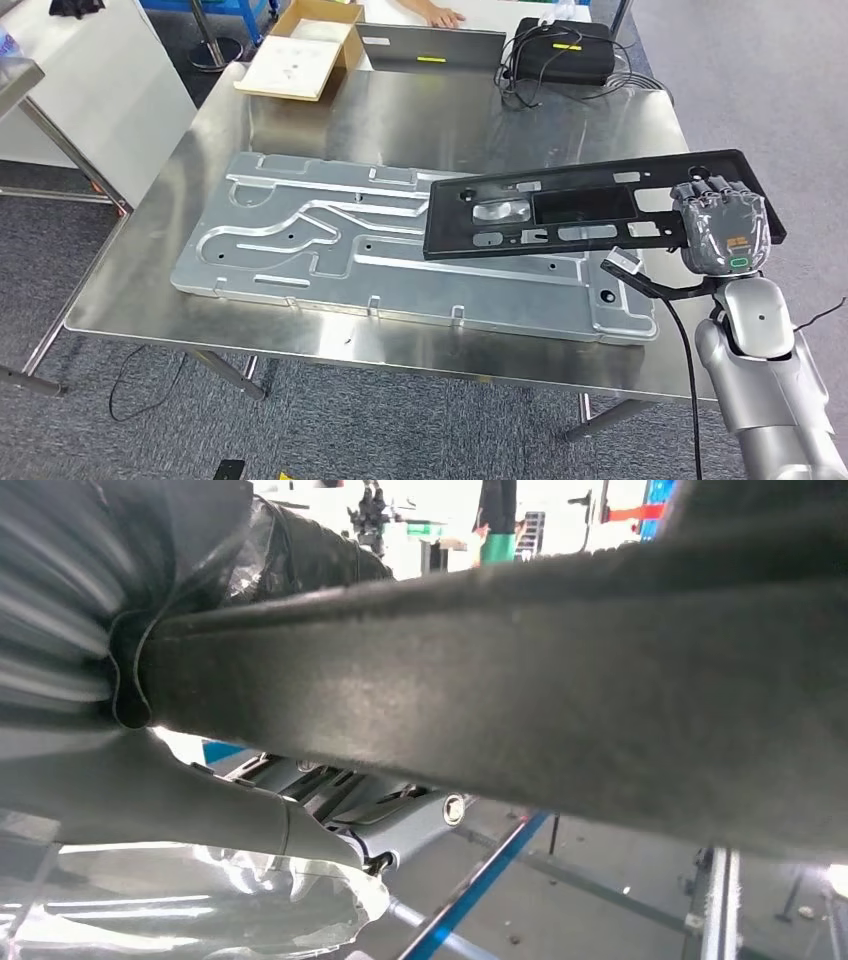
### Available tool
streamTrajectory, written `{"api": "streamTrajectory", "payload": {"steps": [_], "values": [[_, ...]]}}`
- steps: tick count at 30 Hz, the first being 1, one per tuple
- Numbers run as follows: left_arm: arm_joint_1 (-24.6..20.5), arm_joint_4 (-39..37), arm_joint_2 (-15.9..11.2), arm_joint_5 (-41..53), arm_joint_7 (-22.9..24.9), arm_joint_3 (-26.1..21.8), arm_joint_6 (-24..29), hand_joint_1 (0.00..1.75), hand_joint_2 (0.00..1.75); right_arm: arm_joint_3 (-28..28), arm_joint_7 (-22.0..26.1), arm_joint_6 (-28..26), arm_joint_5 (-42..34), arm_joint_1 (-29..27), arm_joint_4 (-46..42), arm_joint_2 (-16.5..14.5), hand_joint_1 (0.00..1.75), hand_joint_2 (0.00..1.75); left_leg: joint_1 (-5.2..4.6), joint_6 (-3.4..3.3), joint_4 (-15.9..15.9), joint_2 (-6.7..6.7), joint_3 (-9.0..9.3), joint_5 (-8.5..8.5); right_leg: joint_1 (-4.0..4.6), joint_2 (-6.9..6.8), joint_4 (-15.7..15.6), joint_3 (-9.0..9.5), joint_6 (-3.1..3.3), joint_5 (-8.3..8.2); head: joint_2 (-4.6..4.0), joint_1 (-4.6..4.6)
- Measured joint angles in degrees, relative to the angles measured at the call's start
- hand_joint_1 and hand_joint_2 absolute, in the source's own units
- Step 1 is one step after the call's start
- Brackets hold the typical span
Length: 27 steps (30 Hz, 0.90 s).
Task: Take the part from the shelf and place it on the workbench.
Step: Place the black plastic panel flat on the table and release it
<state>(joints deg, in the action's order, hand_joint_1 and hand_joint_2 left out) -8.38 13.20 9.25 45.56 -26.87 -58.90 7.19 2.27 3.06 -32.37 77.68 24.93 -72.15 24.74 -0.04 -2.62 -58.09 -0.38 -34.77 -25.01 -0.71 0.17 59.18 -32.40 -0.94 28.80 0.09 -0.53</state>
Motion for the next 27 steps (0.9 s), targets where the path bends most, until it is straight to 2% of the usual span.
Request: {"api": "streamTrajectory", "payload": {"steps": [1, 2, 4, 5, 6, 7, 9, 10, 11, 12, 16, 21, 25, 26, 27], "values": [[-0.04, 0.0, 0.0, 0.03, 0.01, 0.0, -0.04, 0.0, 1.75, 0.01, 0.05, -0.07, 0.03, 0.32, 0.52, -0.1, 1.75, 1.75, 0.18, -0.21, 0.56, 0.01, 0.51, 0.06, -0.03, -0.05, 1.41, -0.57, -0.29, 0.76, 0.0, -0.01], [-0.1, 0.0, -0.01, 0.07, 0.02, 0.0, -0.1, 0.0, 1.75, 0.02, 0.09, -0.22, 0.1, 0.78, 1.28, -0.26, 1.75, 1.75, 0.27, -0.4, 0.92, 0.03, 0.97, 0.03, -0.14, -0.09, 4.14, -1.98, -0.55, 1.92, -0.01, 0.0], [-0.31, 0.0, -0.01, 0.18, 0.07, 0.0, -0.25, 0.0, 1.75, -0.03, 0.21, -0.7, 0.57, 1.92, 3.66, -0.89, 1.75, 1.75, 0.29, -0.62, 1.05, 0.05, 1.54, -0.32, -0.38, -0.12, 11.57, -6.43, -1.06, 4.23, -0.02, -0.01], [-0.42, 0.0, 0.01, 0.21, 0.11, 0.01, -0.26, 0.0, 1.75, -0.09, 0.27, -1.0, 0.9, 2.44, 5.1, -1.31, 1.75, 1.75, 0.3, -0.63, 1.02, 0.05, 1.81, -0.54, -0.53, -0.13, 14.25, -8.35, -1.27, 4.54, -0.02, -0.01], [-0.5, 0.0, 0.04, 0.21, 0.17, 0.01, -0.2, 0.0, 1.75, -0.23, 0.38, -1.34, 1.27, 2.99, 6.73, -1.77, 1.75, 1.75, 0.33, -0.57, 0.96, 0.05, 2.15, -0.81, -0.72, -0.15, 14.81, -9.3, -1.44, 3.61, -0.02, -0.02], [-0.58, 0.0, 0.1, 0.18, 0.24, 0.02, -0.1, 0.0, 1.75, -0.39, 0.49, -1.67, 1.6, 3.55, 8.29, -2.18, 1.75, 1.75, 0.39, -0.46, 0.85, 0.02, 2.52, -1.14, -0.92, -0.17, 13.22, -9.14, -1.57, 1.66, -0.02, -0.02], [-0.81, 0.0, 0.22, 0.13, 0.35, 0.02, 0.11, 0.0, 1.75, -0.64, 0.61, -2.34, 1.97, 4.75, 11.04, -2.88, 1.75, 1.75, 0.47, -0.01, 0.41, -0.16, 3.12, -1.98, -1.2, -0.23, 6.19, -6.64, -1.71, -3.11, -0.02, -0.02], [-0.96, 0.0, 0.26, 0.12, 0.38, 0.02, 0.16, 0.0, 1.75, -0.7, 0.6, -2.64, 2.04, 5.35, 12.07, -3.17, 1.75, 1.75, 0.43, 0.34, 0.07, -0.27, 3.14, -2.38, -1.13, -0.18, 3.12, -5.45, -1.57, -4.33, -0.02, -0.01], [-1.1, 0.0, 0.27, 0.11, 0.42, 0.02, 0.2, 0.0, 1.75, -0.74, 0.59, -2.92, 2.05, 5.9, 12.92, -3.5, 1.75, 1.75, 0.35, 0.69, -0.19, -0.34, 3.06, -2.66, -1.01, -0.14, 1.28, -4.78, -1.33, -4.74, -0.02, -0.01], [-1.18, 0.0, 0.25, 0.1, 0.45, 0.02, 0.23, 0.0, 1.75, -0.78, 0.56, -3.15, 2.05, 6.36, 13.63, -3.82, 1.75, 1.75, 0.23, 0.86, -0.35, -0.38, 2.83, -2.93, -0.94, -0.06, 0.74, -4.59, -1.07, -4.39, -0.02, -0.01], [-1.23, 0.0, 0.2, -0.07, 0.0, 0.02, 0.09, 0.0, 1.75, -0.96, 0.62, -3.74, 2.05, 7.23, 15.67, -4.74, 1.75, 1.75, 0.27, 0.35, -0.16, -0.34, 3.05, -3.04, -0.75, 0.14, 0.47, -4.55, -0.49, -4.17, -0.01, -0.02], [-1.38, 0.0, 0.25, 0.39, -0.98, 0.04, -0.69, 0.0, 1.75, -1.01, 1.72, -6.31, 2.27, 7.93, 18.66, -5.7, 1.75, 1.75, 0.37, 0.42, 0.42, -0.34, 3.4, -3.01, -0.58, 0.15, 0.49, -4.47, -0.01, -3.88, -0.01, -0.02], [-1.5, 0.0, 0.26, 1.2, -1.62, 0.55, -2.06, 0.0, 1.75, -1.0, 2.69, -6.85, 3.69, 8.06, 19.86, -6.86, 0.0, 0.0, 0.43, 0.92, 0.55, -0.34, 3.44, -2.98, -0.53, 0.13, 0.53, -4.47, 0.07, -3.85, -0.01, -0.02], [-1.55, 0.0, 0.26, 1.41, -1.7, 0.81, -2.2, 0.0, 1.75, -0.98, 3.06, -6.88, 3.85, 8.07, 19.95, -7.21, 0.0, 0.0, 0.46, 1.18, 0.56, -0.34, 3.44, -2.98, -0.51, 0.13, 0.54, -4.47, 0.07, -3.85, -0.01, -0.02], [-1.59, 0.0, 0.26, 1.55, -1.76, 1.07, -2.2, 0.0, 1.31, -0.97, 3.51, -6.94, 3.9, 8.08, 19.97, -7.58, 0.0, 0.0, 0.48, 1.4, 0.57, -0.33, 3.45, -2.99, -0.5, 0.13, 0.56, -4.46, 0.08, -3.85, -0.01, -0.02]]}}
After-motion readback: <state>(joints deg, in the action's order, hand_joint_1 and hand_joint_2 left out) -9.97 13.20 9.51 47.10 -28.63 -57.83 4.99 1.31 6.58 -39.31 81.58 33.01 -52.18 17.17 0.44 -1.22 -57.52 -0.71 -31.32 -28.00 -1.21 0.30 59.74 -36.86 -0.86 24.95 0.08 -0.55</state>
